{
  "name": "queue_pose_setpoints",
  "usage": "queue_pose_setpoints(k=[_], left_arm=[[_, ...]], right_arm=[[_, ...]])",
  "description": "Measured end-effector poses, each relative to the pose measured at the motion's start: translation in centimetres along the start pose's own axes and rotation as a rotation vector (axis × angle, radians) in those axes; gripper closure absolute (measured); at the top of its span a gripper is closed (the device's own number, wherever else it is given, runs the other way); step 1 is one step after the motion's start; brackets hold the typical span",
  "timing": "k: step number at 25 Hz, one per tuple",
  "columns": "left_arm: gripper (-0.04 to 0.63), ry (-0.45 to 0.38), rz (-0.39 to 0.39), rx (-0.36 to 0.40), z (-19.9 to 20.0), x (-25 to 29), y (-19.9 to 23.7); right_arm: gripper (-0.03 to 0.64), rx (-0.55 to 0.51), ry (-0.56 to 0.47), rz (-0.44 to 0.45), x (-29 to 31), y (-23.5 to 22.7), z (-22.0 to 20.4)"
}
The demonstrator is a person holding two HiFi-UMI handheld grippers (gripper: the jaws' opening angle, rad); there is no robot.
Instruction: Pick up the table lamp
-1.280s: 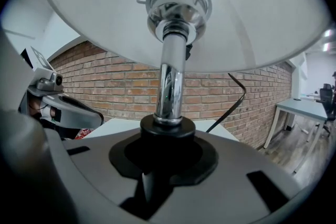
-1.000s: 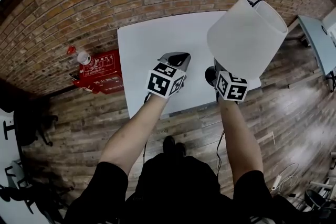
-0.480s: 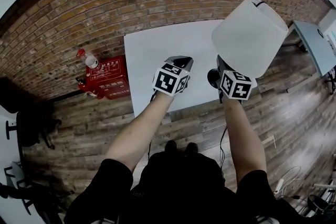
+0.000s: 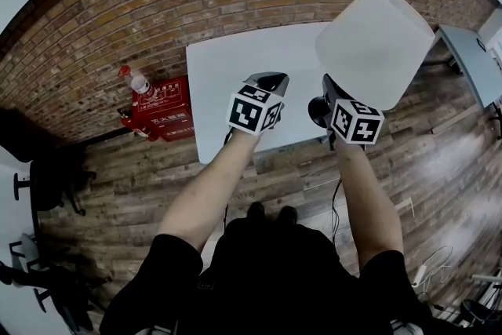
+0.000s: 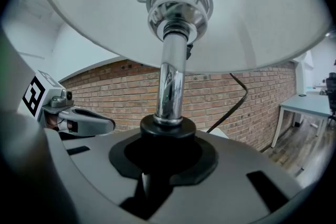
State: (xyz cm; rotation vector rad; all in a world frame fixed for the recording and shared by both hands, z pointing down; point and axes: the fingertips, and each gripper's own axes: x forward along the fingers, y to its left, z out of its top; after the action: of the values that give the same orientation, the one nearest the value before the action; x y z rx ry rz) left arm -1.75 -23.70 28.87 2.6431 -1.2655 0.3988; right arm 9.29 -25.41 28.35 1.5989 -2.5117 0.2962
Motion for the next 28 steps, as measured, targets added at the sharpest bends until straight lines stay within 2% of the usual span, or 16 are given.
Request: queue_pose_setpoints(k=[8,18,28], left_arm=[[0.589,-0.010,0.037,0.004,0.8,-0.2,-0.7],[0.589,-0.002,0.086,-0.026,-0.4,-0.5,0.0],[0.589,0.000,0.098,-0.029,-0.6,-0.3,0.1]], right_arm=[[0.526,0.007,-0.018,0.022,-1.8,-1.6,0.5],[0.526,-0.004,-0.014,0.057,-2.1,-2.1,0.4],[0.526,0.004,-0.009,0.076,-1.7,-2.0,0.2]])
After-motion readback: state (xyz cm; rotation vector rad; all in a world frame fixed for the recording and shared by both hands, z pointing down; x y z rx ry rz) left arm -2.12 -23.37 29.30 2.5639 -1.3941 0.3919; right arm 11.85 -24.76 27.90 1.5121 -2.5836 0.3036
